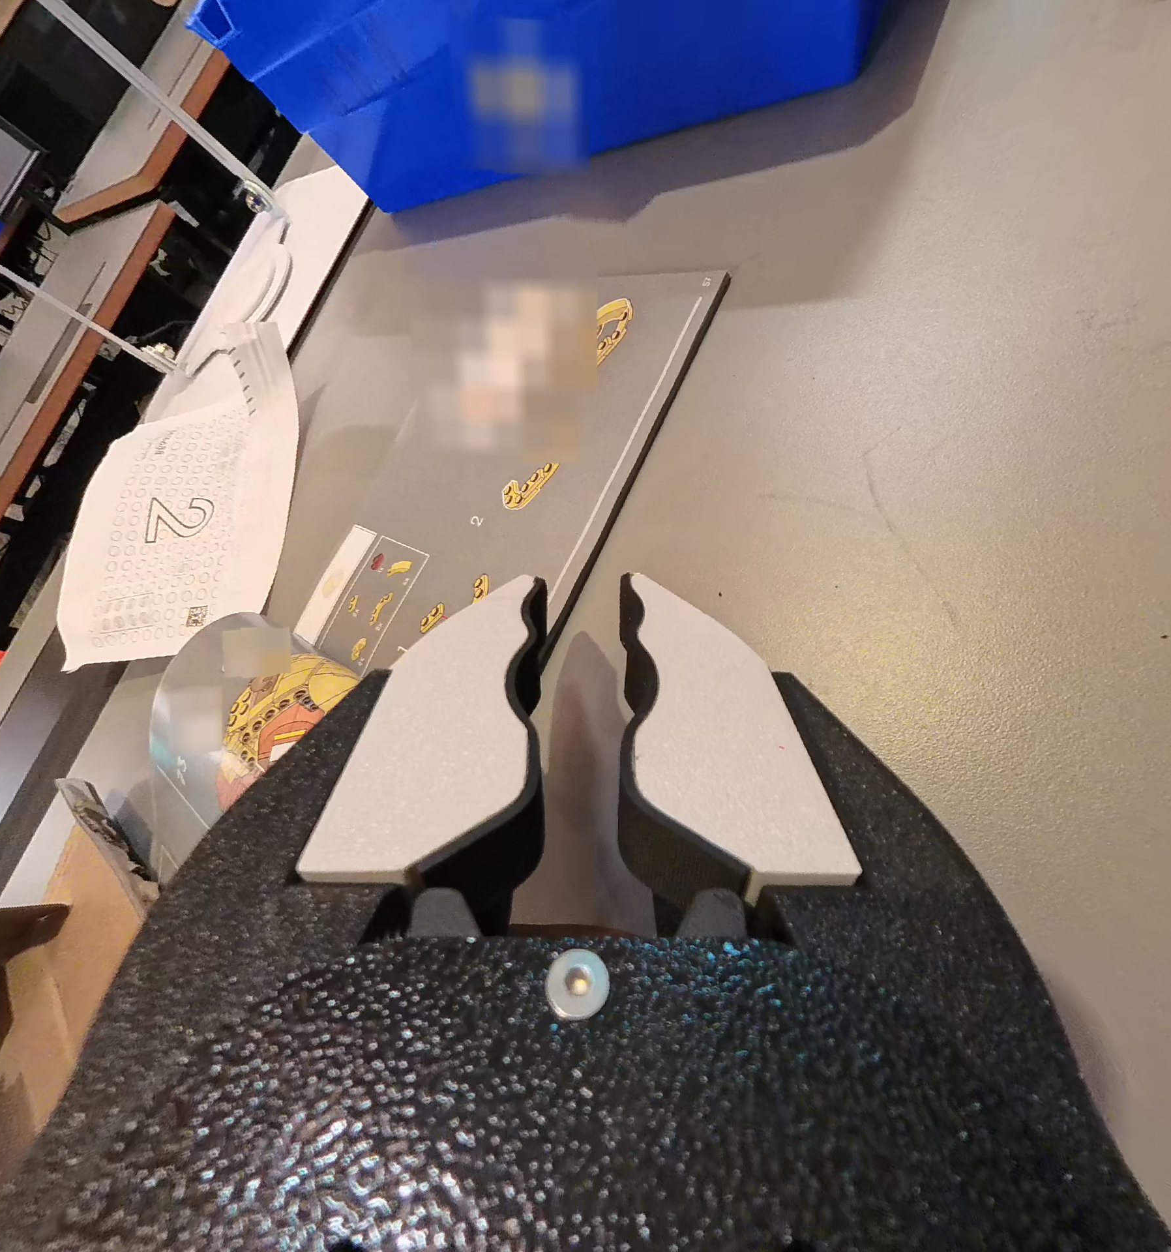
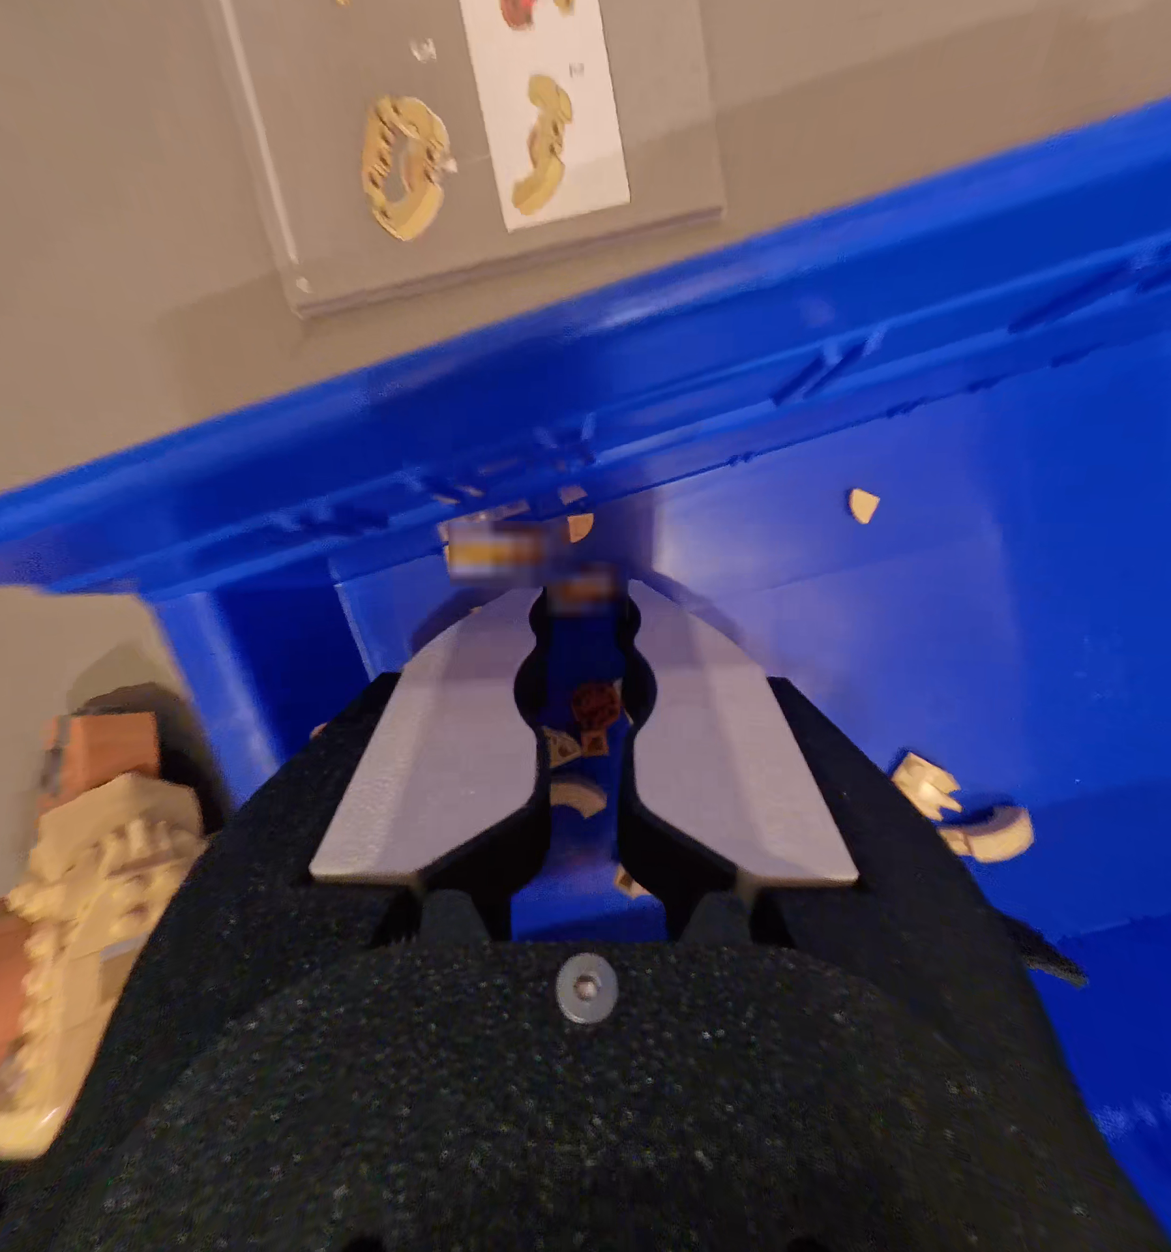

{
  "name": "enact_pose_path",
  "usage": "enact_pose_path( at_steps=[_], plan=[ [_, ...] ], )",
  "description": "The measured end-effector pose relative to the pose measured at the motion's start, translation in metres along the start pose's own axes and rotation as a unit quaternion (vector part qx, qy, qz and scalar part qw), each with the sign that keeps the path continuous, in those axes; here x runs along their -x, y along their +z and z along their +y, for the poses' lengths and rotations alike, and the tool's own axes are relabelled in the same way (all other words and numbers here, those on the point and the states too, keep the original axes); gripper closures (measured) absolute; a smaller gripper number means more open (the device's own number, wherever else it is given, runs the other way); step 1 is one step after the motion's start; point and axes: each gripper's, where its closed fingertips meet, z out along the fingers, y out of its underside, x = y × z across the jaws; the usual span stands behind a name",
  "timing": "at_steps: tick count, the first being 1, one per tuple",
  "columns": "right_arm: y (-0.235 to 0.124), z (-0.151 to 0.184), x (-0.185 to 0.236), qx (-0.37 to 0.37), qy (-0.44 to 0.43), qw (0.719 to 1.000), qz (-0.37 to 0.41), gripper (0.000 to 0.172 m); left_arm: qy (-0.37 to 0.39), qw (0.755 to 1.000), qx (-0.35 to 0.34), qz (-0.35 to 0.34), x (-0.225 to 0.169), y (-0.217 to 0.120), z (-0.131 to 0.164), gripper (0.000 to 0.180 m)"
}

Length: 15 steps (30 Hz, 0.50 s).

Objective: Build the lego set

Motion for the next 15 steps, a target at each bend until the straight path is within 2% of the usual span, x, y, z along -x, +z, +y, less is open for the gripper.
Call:
enact_pose_path(
  at_steps=[3, 5, 7, 11, 15],
  plan=[
    [-0.054, -0.026, 0.013, -0.084, -0.024, 0.996, 0.010, 0.155, 0.001, 1.000, 0.000, 0.000, 0.000, 0.000, 0.000, 0.161],
    [-0.093, -0.050, 0.043, -0.162, -0.066, 0.985, -0.003, 0.155, 0.002, 1.000, 0.001, 0.000, 0.000, 0.000, 0.000, 0.161],
    [-0.106, -0.067, 0.083, -0.193, -0.109, 0.975, -0.032, 0.155, 0.003, 1.000, 0.002, 0.000, -0.001, 0.001, 0.000, 0.160],
    [-0.064, -0.077, 0.151, -0.115, -0.182, 0.975, -0.057, 0.155, 0.002, 1.000, 0.002, -0.002, 0.000, 0.001, 0.000, 0.161],
    [-0.020, -0.074, 0.192, -0.041, -0.227, 0.971, -0.060, 0.155, 0.000, 1.000, 0.000, -0.002, 0.000, 0.000, 0.000, 0.161]
  ],
)
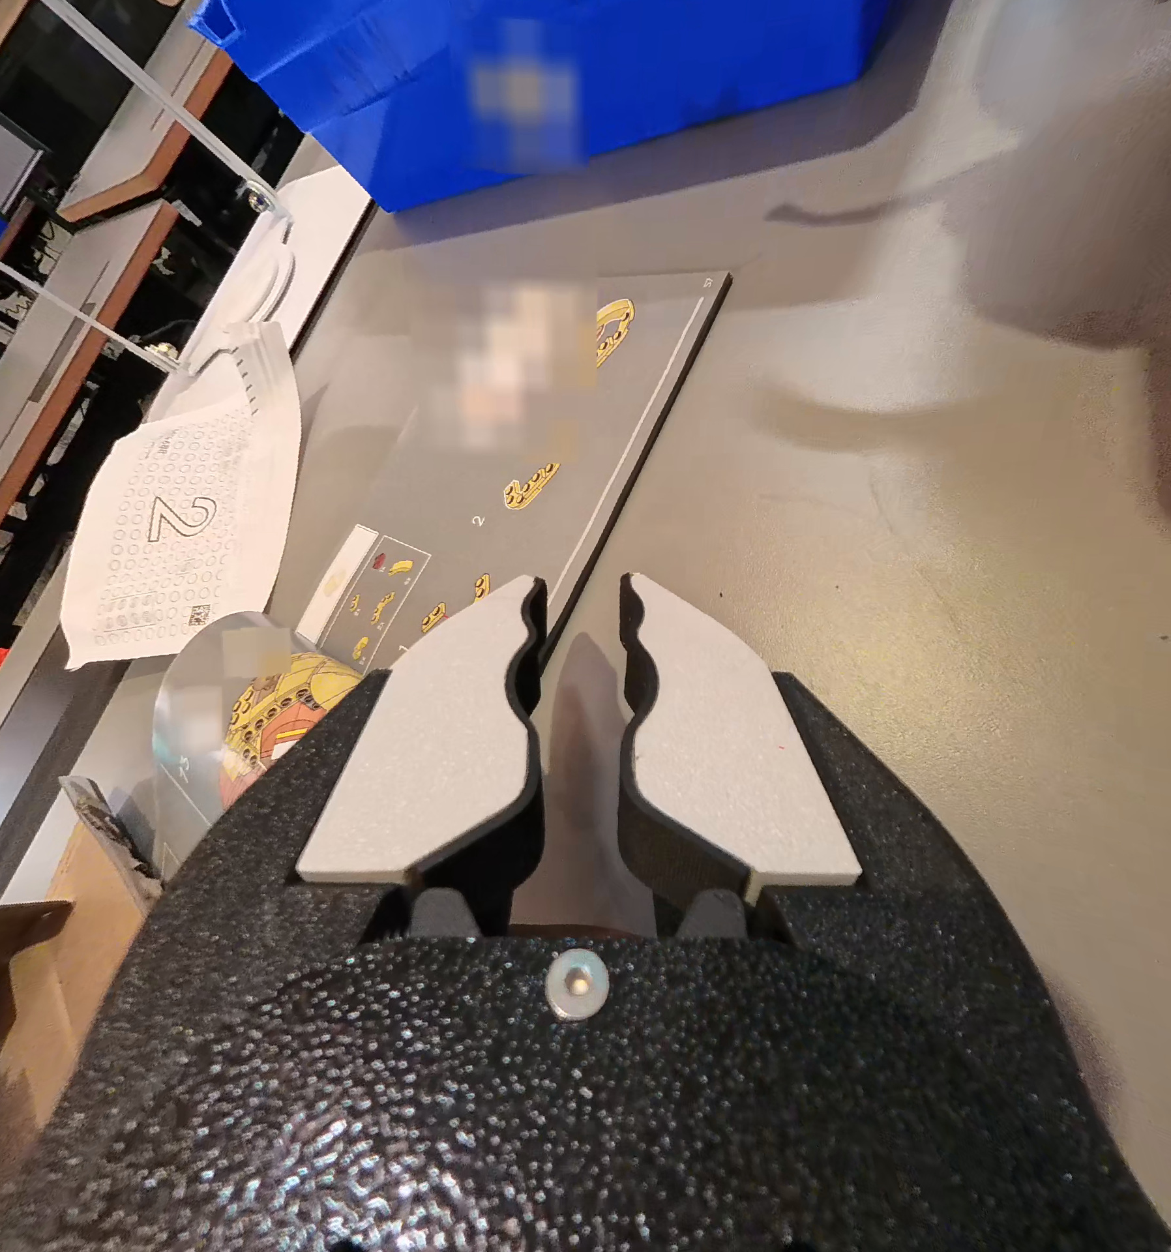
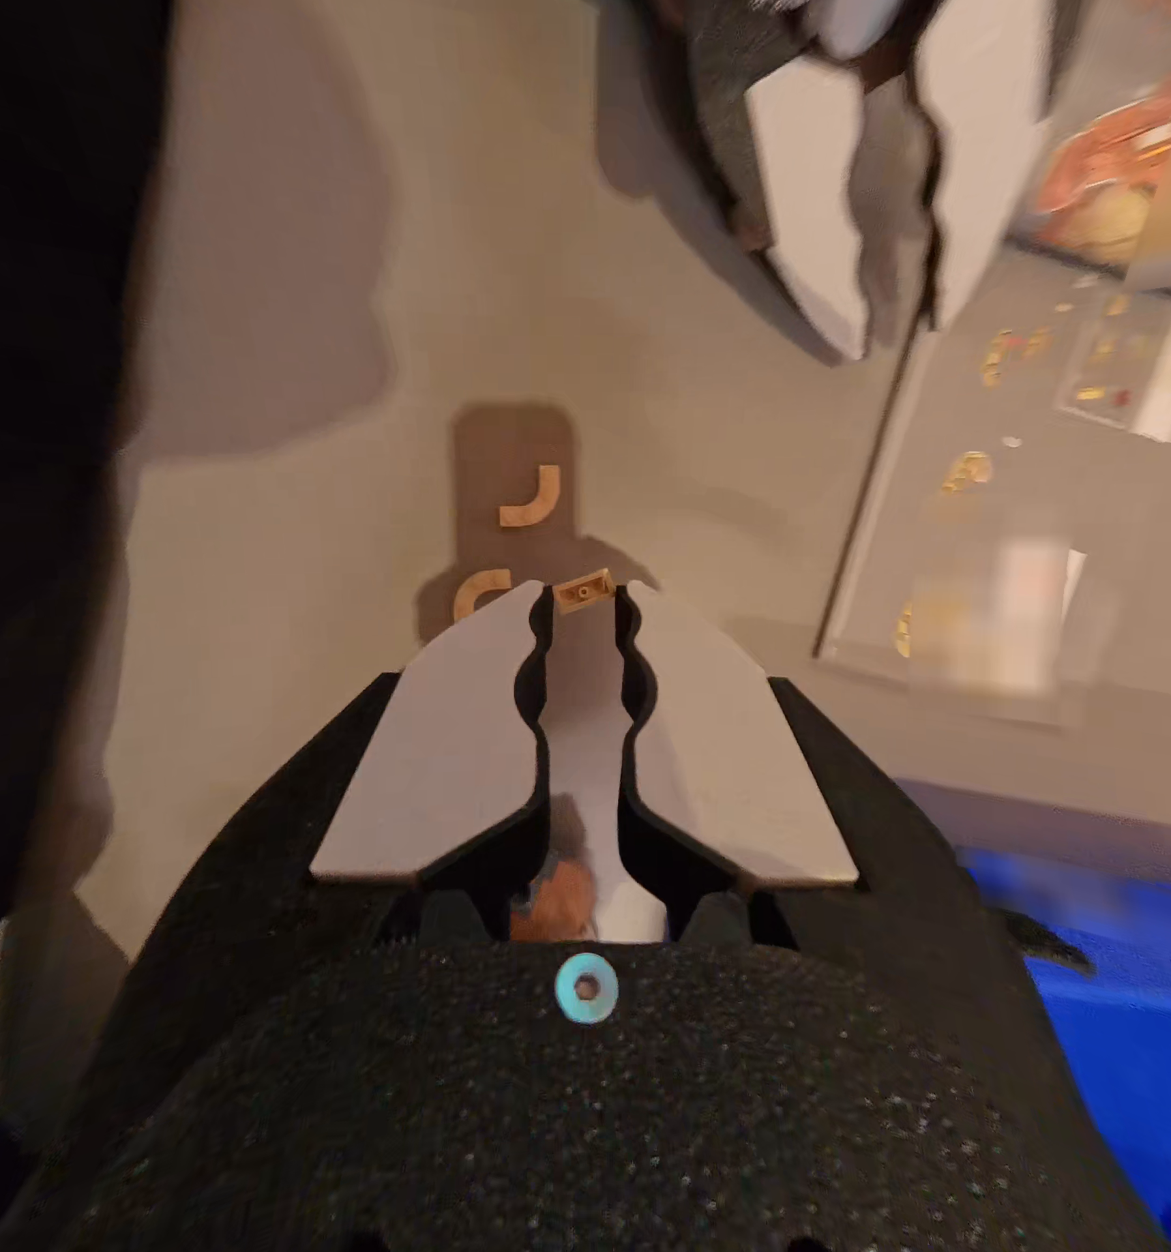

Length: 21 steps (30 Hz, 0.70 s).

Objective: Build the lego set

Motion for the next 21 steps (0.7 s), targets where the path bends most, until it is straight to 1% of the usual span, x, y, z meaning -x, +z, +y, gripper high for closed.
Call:
enact_pose_path(
  at_steps=[1, 3, 5, 7, 9, 10, 11, 14, 17, 19, 20, 21],
  plan=[
    [0.013, 0.004, 0.003, 0.026, -0.004, 1.000, 0.005, 0.155, 0.000, 1.000, 0.000, 0.000, 0.000, 0.000, 0.000, 0.161],
    [0.038, 0.021, 0.002, 0.098, -0.020, 0.995, 0.024, 0.154, 0.002, 1.000, 0.000, 0.001, -0.001, 0.000, 0.000, 0.161],
    [0.057, 0.036, 0.006, 0.143, -0.027, 0.989, 0.017, 0.155, 0.004, 1.000, 0.000, 0.000, -0.001, 0.000, 0.000, 0.161],
    [0.064, 0.029, 0.010, 0.120, -0.017, 0.993, 0.003, 0.155, 0.004, 1.000, 0.001, 0.000, -0.001, 0.000, 0.000, 0.161],
    [0.063, 0.033, 0.010, 0.129, -0.023, 0.991, 0.005, 0.154, 0.002, 1.000, 0.001, 0.000, 0.000, 0.000, 0.000, 0.161],
    [0.061, 0.031, 0.009, 0.120, -0.021, 0.993, 0.005, 0.148, 0.001, 1.000, 0.001, 0.001, 0.000, 0.000, 0.000, 0.161],
    [0.056, 0.027, 0.008, 0.105, -0.014, 0.994, 0.003, 0.141, 0.000, 1.000, 0.001, 0.001, 0.000, 0.000, 0.000, 0.161],
    [0.028, 0.013, -0.003, 0.042, 0.007, 0.999, 0.007, 0.133, 0.001, 1.000, 0.001, 0.002, -0.001, 0.001, 0.000, 0.161],
    [-0.024, 0.009, -0.026, -0.026, 0.033, 0.999, 0.033, 0.135, 0.004, 1.000, 0.001, 0.003, -0.001, 0.000, 0.001, 0.161],
    [-0.067, 0.018, -0.055, -0.077, 0.070, 0.992, 0.077, 0.142, 0.005, 1.000, 0.001, 0.003, -0.001, 0.000, 0.000, 0.161],
    [-0.084, 0.031, -0.074, -0.090, 0.099, 0.985, 0.105, 0.148, 0.005, 1.000, 0.002, 0.002, -0.002, 0.000, 0.000, 0.161],
    [-0.094, 0.053, -0.096, -0.079, 0.131, 0.979, 0.139, 0.151, 0.005, 1.000, 0.002, 0.002, -0.002, 0.001, 0.000, 0.161]
  ],
)
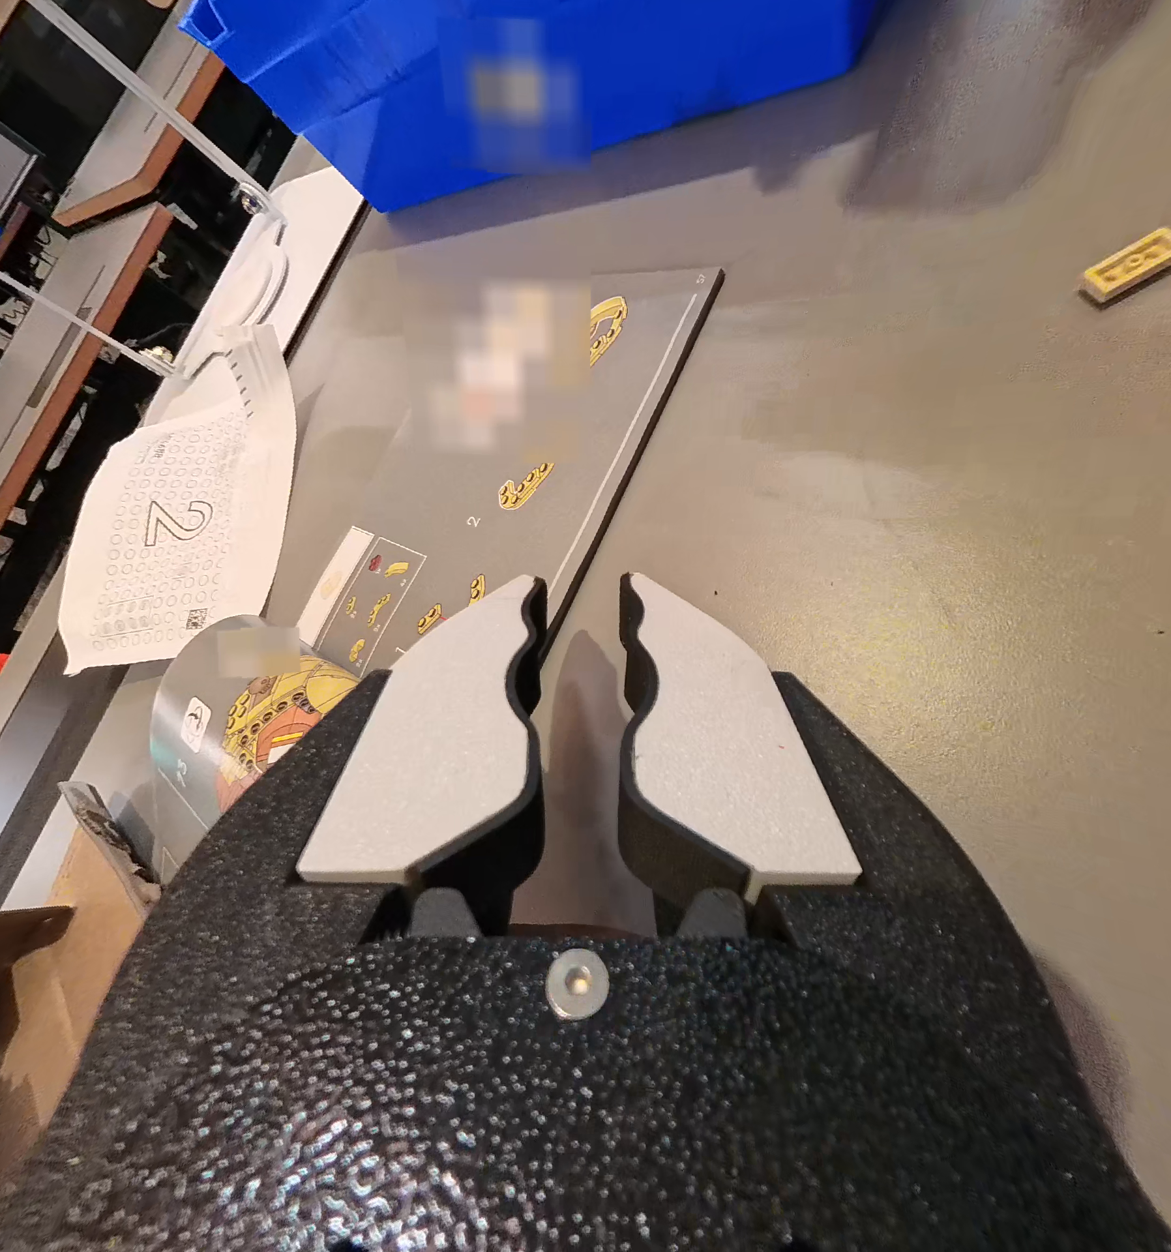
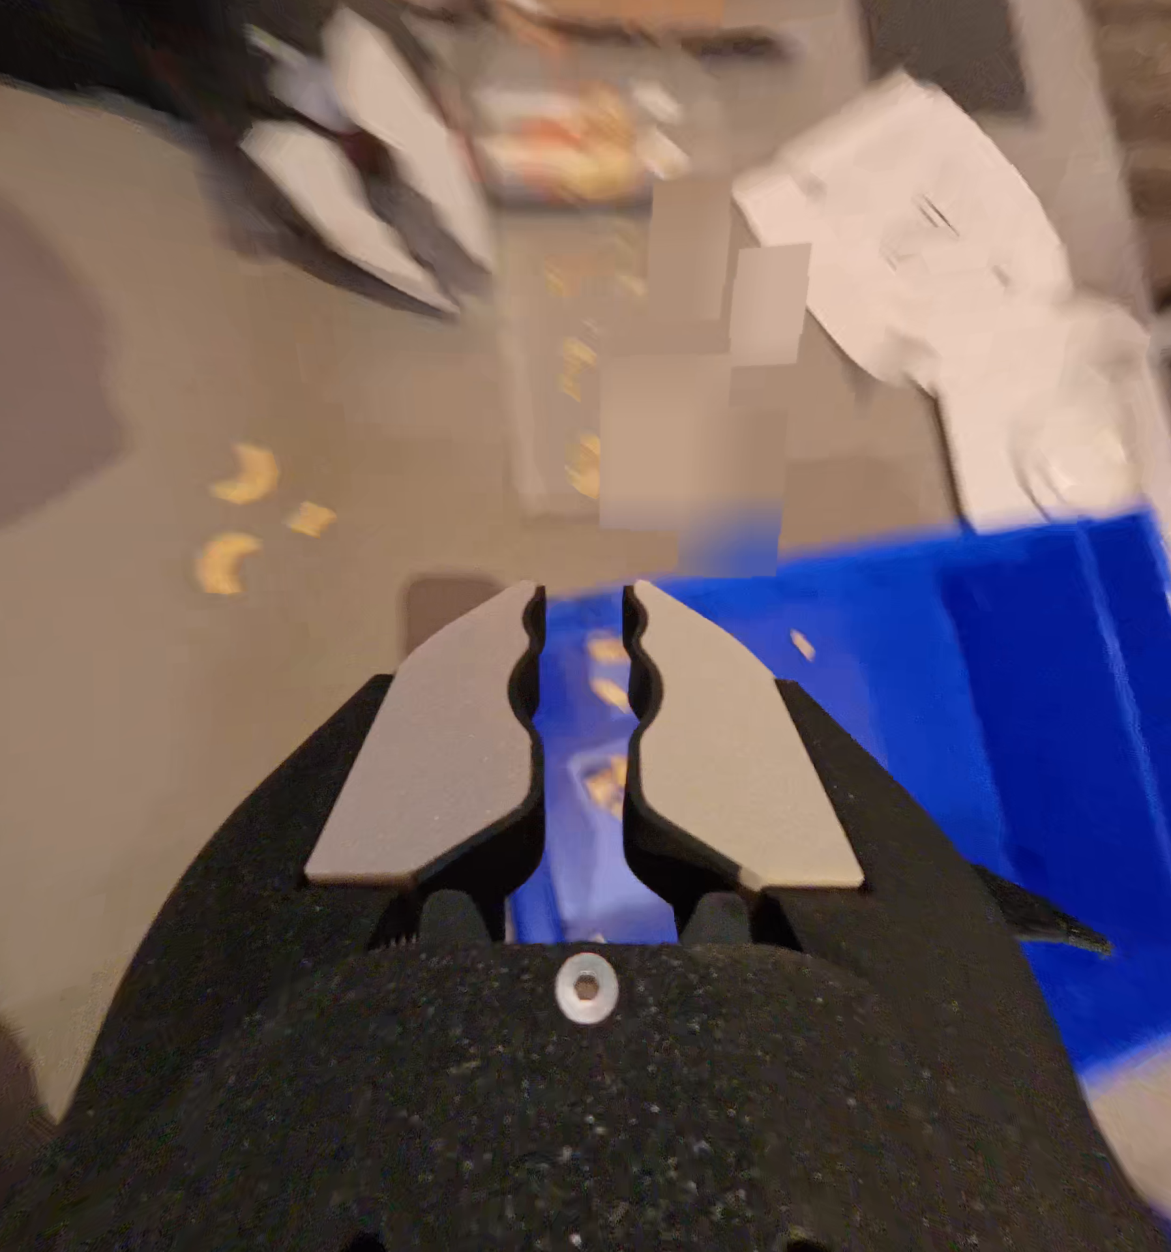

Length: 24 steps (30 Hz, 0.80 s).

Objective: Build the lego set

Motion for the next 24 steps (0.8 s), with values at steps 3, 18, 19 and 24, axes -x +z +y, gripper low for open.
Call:
enact_pose_path(
  at_steps=[3, 18, 19, 24],
  plan=[
    [0.011, 0.069, -0.059, 0.106, 0.073, 0.990, 0.053, 0.148, 0.000, 1.000, 0.000, 0.000, 0.000, 0.000, 0.000, 0.161],
    [0.069, 0.142, -0.067, 0.235, 0.107, 0.966, 0.009, 0.150, 0.000, 1.000, 0.000, 0.002, 0.000, 0.000, 0.000, 0.161],
    [0.069, 0.141, -0.069, 0.235, 0.107, 0.966, 0.014, 0.150, 0.000, 1.000, 0.000, 0.002, 0.000, 0.000, 0.000, 0.161],
    [0.069, 0.140, -0.076, 0.231, 0.108, 0.966, 0.033, 0.153, -0.001, 1.000, 0.001, 0.002, 0.000, 0.000, 0.000, 0.161]
  ],
)
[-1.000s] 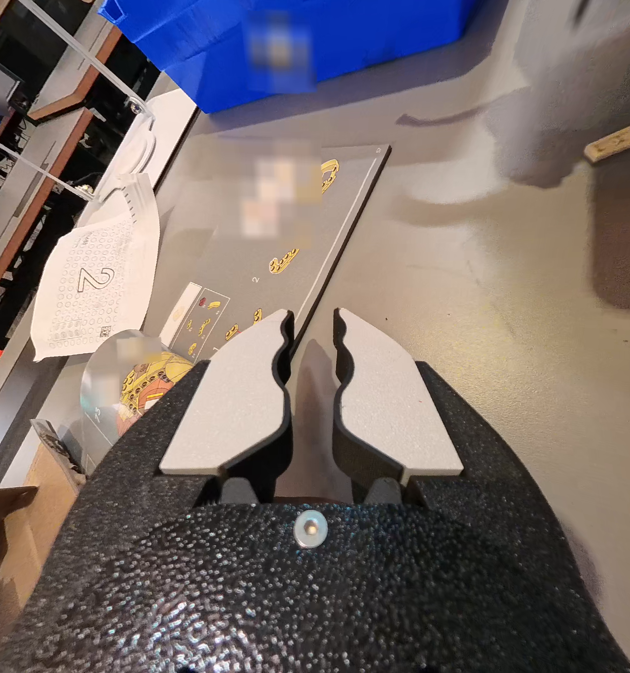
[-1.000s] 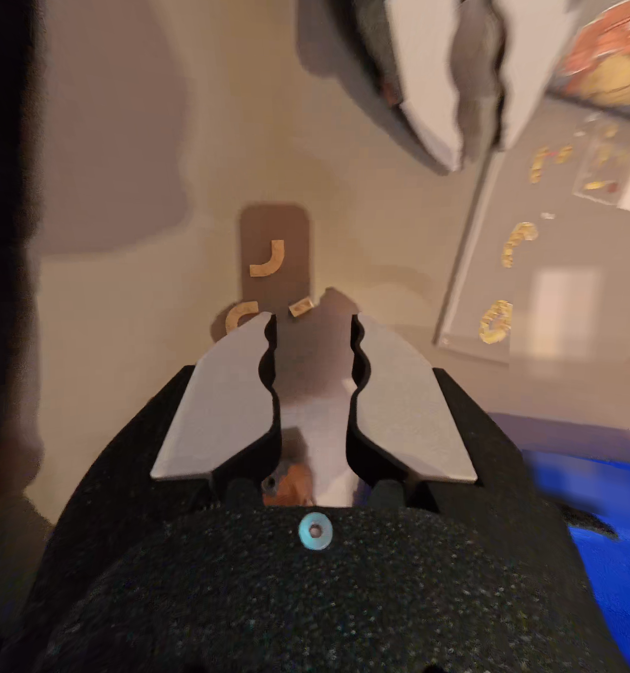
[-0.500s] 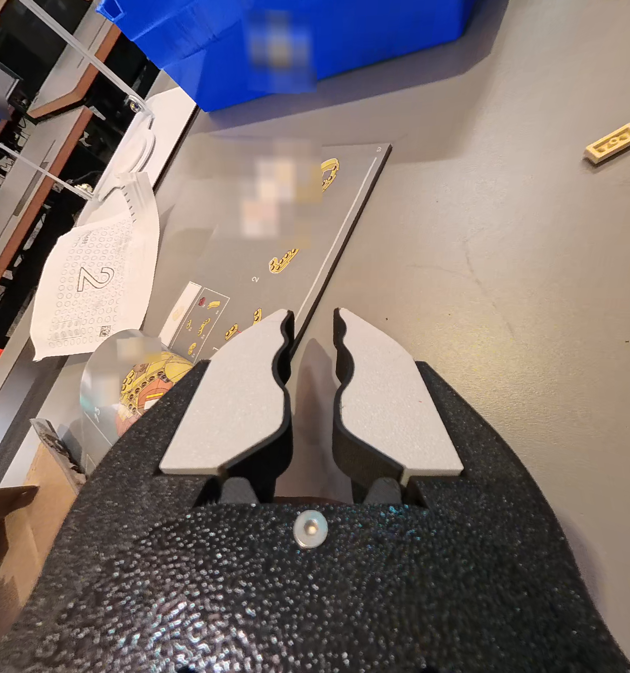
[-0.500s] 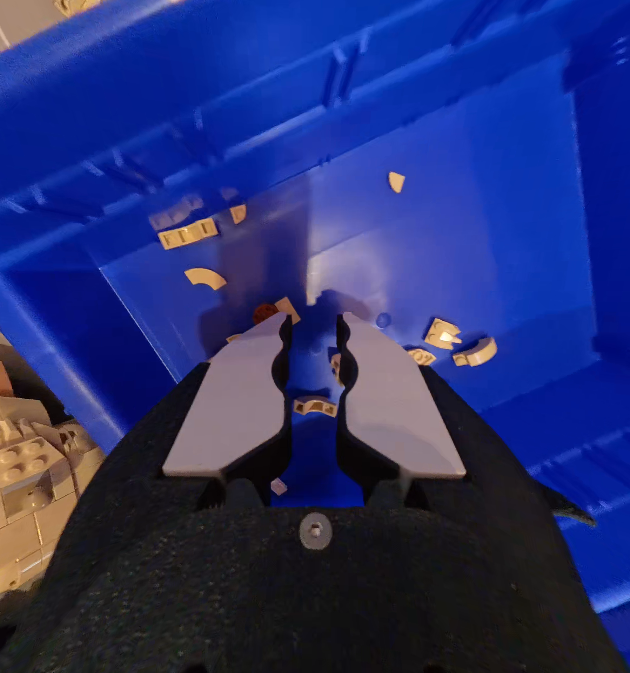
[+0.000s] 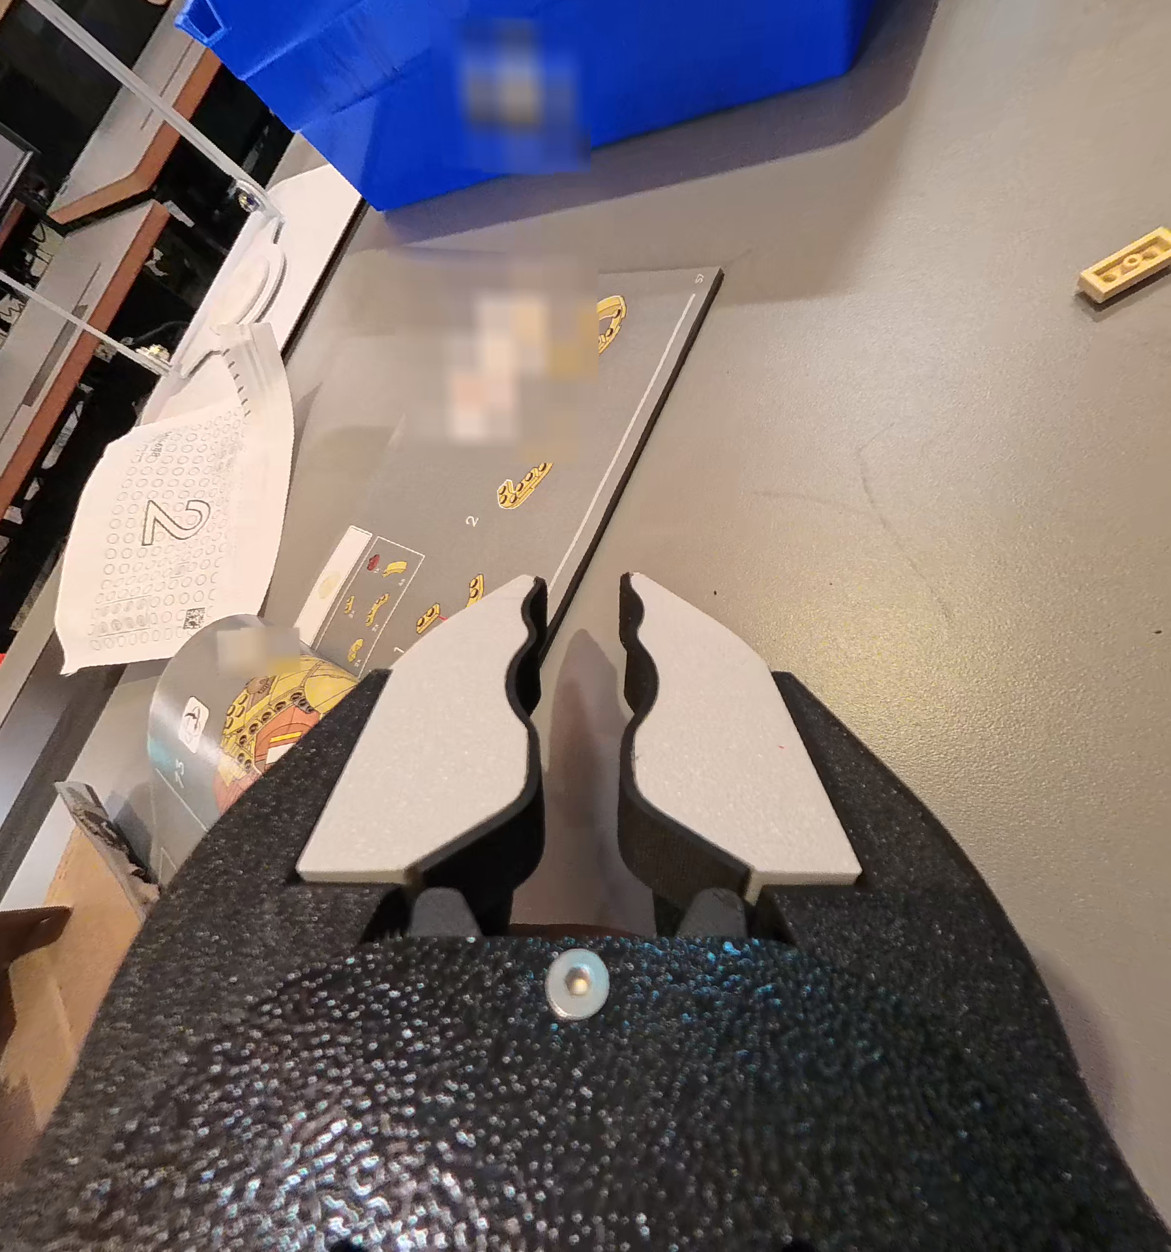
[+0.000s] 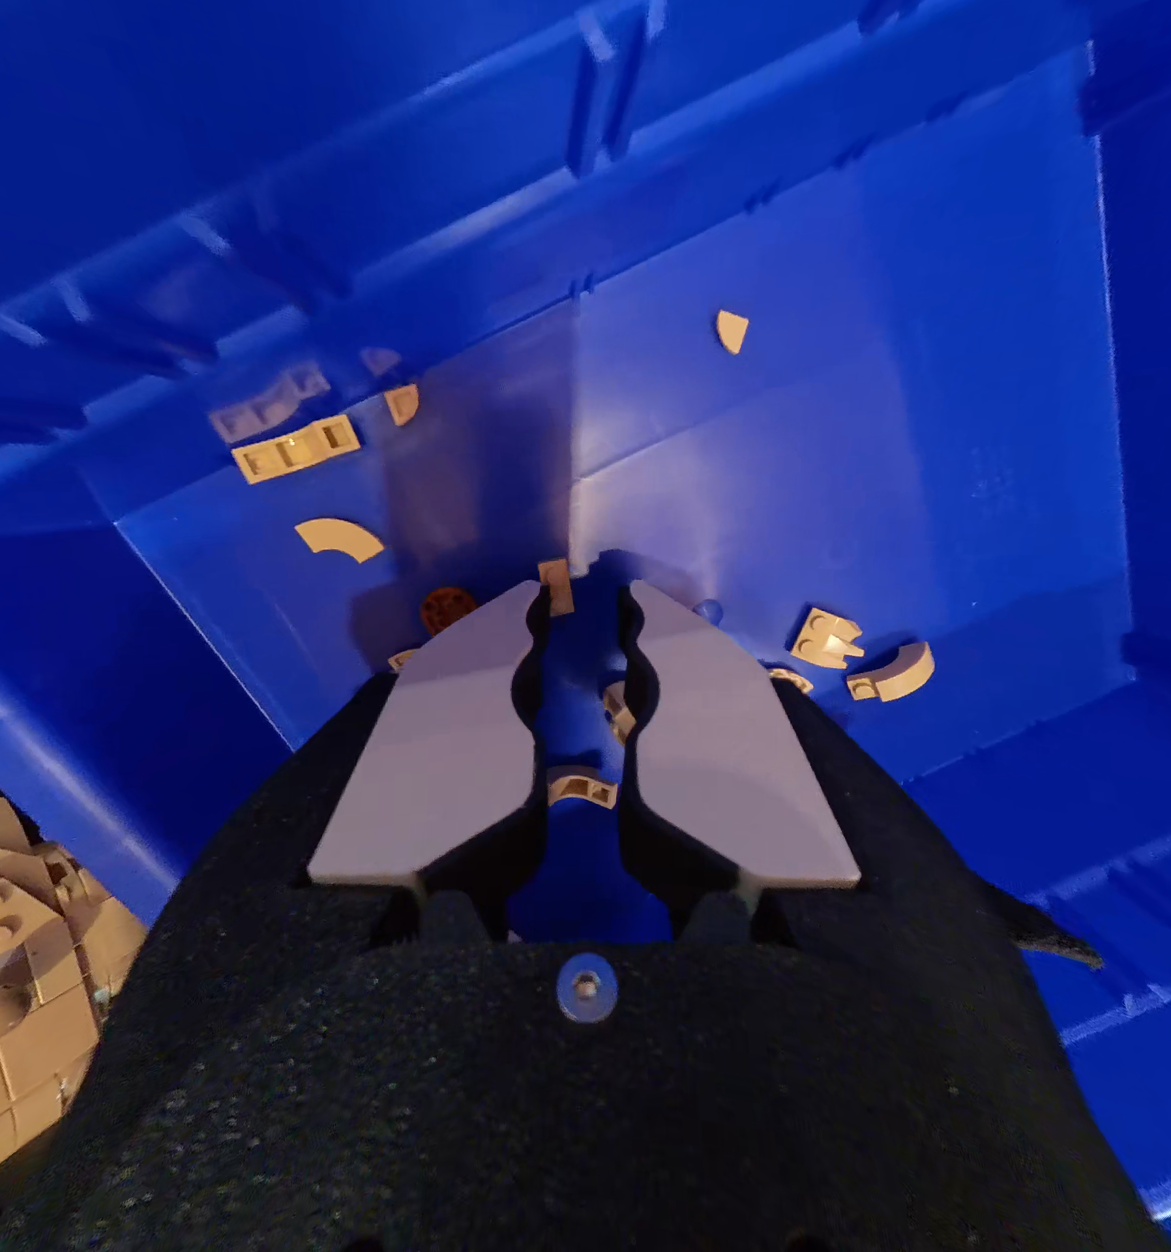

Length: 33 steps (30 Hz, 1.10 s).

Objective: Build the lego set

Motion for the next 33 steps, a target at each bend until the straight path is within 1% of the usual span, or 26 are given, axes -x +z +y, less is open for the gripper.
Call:
enact_pose_path(
  at_steps=[4, 8, 9, 11, 18, 21, 23, 26, 28, 29, 31, 33],
  plan=[
    [-0.005, -0.002, 0.003, -0.018, 0.009, 1.000, -0.019, 0.153, 0.000, 1.000, 0.000, 0.000, 0.000, 0.000, 0.000, 0.161],
    [0.003, 0.000, 0.008, -0.007, 0.008, 0.999, -0.034, 0.154, 0.000, 1.000, 0.000, 0.000, 0.000, 0.000, 0.000, 0.161],
    [0.003, -0.002, 0.009, -0.013, 0.009, 0.999, -0.040, 0.159, 0.000, 1.000, 0.000, 0.000, 0.000, 0.000, 0.000, 0.161],
    [0.003, -0.003, 0.011, -0.015, 0.007, 0.999, -0.044, 0.163, 0.000, 1.000, 0.000, 0.000, 0.000, 0.000, 0.000, 0.161],
    [0.002, -0.005, 0.011, -0.020, 0.001, 0.999, -0.041, 0.166, 0.001, 1.000, 0.001, 0.000, 0.000, 0.000, 0.000, 0.161],
    [-0.014, -0.012, 0.012, -0.044, -0.003, 0.999, -0.032, 0.166, 0.000, 1.000, 0.001, 0.000, 0.000, 0.000, 0.000, 0.161],
    [-0.039, -0.023, 0.019, -0.083, -0.013, 0.996, -0.031, 0.166, 0.000, 1.000, 0.001, 0.000, 0.000, 0.000, 0.000, 0.161],
    [-0.088, -0.046, 0.048, -0.156, -0.054, 0.986, -0.033, 0.166, 0.000, 1.000, 0.001, 0.000, 0.000, 0.000, 0.000, 0.161],
    [-0.116, -0.061, 0.084, -0.198, -0.101, 0.974, -0.044, 0.166, -0.001, 1.000, 0.001, 0.000, 0.000, 0.000, 0.000, 0.161],
    [-0.124, -0.068, 0.105, -0.210, -0.127, 0.968, -0.050, 0.166, -0.001, 1.000, 0.001, 0.000, 0.000, 0.000, 0.000, 0.161],
    [-0.125, -0.076, 0.143, -0.207, -0.179, 0.960, -0.055, 0.166, -0.001, 1.000, 0.001, -0.001, 0.000, 0.000, 0.000, 0.161],
    [-0.109, -0.079, 0.171, -0.176, -0.220, 0.958, -0.048, 0.166, -0.001, 1.000, 0.001, -0.001, 0.000, 0.000, 0.000, 0.161]
  ],
)
